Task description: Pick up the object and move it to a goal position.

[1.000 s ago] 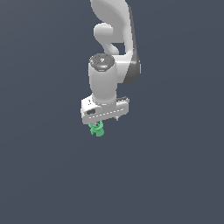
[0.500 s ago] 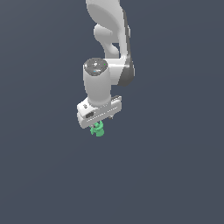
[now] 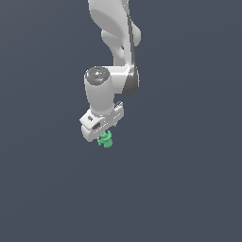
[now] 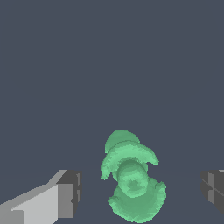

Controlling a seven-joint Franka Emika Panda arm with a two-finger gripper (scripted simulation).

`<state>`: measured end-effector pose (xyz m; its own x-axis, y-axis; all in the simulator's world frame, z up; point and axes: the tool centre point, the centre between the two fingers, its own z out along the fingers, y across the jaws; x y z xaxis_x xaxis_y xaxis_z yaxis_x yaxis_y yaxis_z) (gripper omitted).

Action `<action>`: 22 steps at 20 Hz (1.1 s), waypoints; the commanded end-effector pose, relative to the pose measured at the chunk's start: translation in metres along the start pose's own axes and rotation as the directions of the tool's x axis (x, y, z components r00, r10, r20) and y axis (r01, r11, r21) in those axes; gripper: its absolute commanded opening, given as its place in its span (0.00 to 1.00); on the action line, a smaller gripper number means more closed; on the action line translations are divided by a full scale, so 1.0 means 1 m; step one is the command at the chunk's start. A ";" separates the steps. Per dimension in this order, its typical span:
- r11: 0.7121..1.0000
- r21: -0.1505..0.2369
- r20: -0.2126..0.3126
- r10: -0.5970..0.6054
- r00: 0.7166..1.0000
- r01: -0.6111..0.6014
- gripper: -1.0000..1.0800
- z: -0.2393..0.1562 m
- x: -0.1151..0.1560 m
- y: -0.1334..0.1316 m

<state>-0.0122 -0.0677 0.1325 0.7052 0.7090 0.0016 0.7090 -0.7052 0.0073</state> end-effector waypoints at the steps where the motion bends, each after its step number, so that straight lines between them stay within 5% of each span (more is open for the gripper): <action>1: 0.998 0.001 0.000 -0.061 0.998 0.061 0.96 0.004 -0.005 0.001; 12: 0.968 0.006 0.000 -0.251 0.968 0.251 0.96 0.017 -0.022 0.005; 22: 0.956 0.008 -0.001 -0.294 0.956 0.294 0.96 0.019 -0.026 0.005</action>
<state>-0.0269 -0.0903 0.1129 0.4656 0.8850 -0.0002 0.8850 -0.4656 -0.0002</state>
